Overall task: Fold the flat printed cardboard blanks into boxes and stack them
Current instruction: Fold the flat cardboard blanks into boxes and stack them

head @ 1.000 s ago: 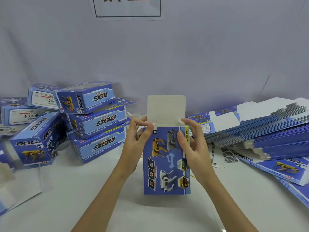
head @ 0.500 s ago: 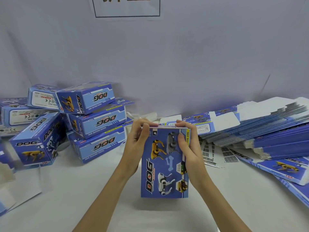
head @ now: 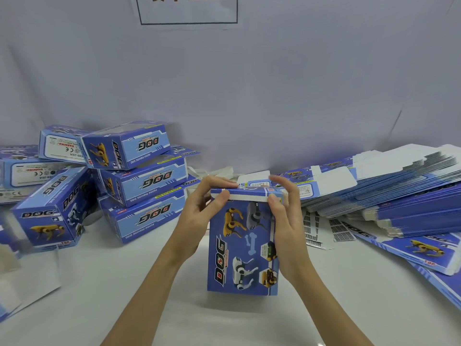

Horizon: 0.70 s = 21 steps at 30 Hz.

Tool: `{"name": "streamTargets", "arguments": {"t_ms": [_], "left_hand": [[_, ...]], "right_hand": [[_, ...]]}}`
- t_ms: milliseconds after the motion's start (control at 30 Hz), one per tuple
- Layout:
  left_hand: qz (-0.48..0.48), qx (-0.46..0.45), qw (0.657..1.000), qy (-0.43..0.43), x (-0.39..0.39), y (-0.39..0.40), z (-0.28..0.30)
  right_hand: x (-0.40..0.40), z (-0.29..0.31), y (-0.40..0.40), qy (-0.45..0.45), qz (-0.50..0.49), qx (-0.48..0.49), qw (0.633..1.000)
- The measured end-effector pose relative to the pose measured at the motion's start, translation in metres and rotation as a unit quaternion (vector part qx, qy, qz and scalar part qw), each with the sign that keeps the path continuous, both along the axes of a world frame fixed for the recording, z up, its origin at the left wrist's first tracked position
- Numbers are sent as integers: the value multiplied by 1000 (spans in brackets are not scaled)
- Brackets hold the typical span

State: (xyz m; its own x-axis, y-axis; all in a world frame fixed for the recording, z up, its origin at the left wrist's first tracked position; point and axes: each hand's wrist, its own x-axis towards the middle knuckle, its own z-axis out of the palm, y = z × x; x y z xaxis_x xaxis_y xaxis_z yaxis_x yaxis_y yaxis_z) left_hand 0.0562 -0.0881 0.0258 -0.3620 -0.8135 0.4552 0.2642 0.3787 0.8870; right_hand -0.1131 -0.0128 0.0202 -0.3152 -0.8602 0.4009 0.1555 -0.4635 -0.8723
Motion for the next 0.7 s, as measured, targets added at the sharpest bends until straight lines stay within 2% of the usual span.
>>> {"name": "streamTargets", "arguments": {"t_ms": [100, 300, 467, 700], "left_hand": [[19, -1, 1000, 15, -8, 6, 4], [23, 11, 1000, 13, -9, 8, 10], [27, -36, 999, 12, -13, 11, 9], [46, -50, 997, 21, -20, 18, 9]], "right_hand": [[0, -3, 0, 36, -8, -1, 999], [-9, 5, -1, 41, 0, 2, 999], [-10, 9, -1, 60, -4, 19, 998], [-12, 6, -1, 128, -33, -16, 991]]}}
